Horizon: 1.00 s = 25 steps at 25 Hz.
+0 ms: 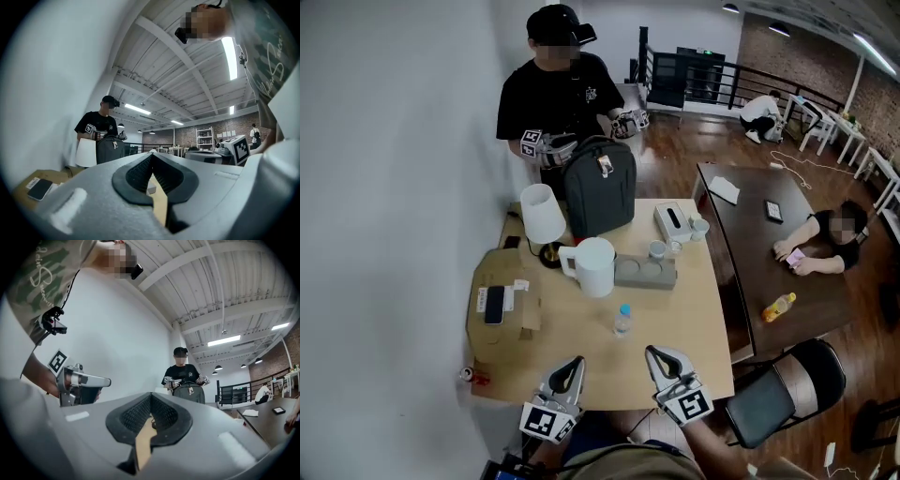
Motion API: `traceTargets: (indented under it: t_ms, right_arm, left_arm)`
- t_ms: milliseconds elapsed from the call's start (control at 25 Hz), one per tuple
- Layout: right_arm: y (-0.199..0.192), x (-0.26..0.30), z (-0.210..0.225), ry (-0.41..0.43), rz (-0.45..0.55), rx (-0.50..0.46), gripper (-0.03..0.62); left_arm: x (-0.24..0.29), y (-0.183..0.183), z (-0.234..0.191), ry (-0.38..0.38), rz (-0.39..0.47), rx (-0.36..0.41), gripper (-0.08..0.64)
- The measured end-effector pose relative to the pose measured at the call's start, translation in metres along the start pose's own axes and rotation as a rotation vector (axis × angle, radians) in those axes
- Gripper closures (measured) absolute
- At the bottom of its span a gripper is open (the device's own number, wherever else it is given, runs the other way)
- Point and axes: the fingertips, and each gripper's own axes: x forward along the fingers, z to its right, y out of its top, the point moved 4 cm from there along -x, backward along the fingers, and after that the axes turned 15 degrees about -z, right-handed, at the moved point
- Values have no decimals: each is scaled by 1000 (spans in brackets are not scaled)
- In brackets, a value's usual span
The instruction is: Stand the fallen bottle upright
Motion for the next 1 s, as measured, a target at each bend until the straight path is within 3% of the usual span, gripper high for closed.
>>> traceTargets:
  t_ms: [280, 440, 640, 840, 1000]
  right_arm:
    - [-33, -85, -13, 40, -4, 17, 591]
    - [-46, -123, -7, 33, -82, 50, 591]
    - [-20, -147, -6, 33, -21, 114, 591]
    - [7, -159, -13, 27, 37, 35, 591]
    - [9, -162, -29, 10, 41, 24, 591]
  left_arm:
    - [-32, -25, 93, 47, -33, -21, 558]
    - [-41, -27, 132, 68, -29, -11, 558]
    - [-49, -4, 153, 40, -20, 20, 558]
    - [-46, 9, 158, -8, 20, 48, 558]
    - [-59, 10, 163, -34, 36, 67, 558]
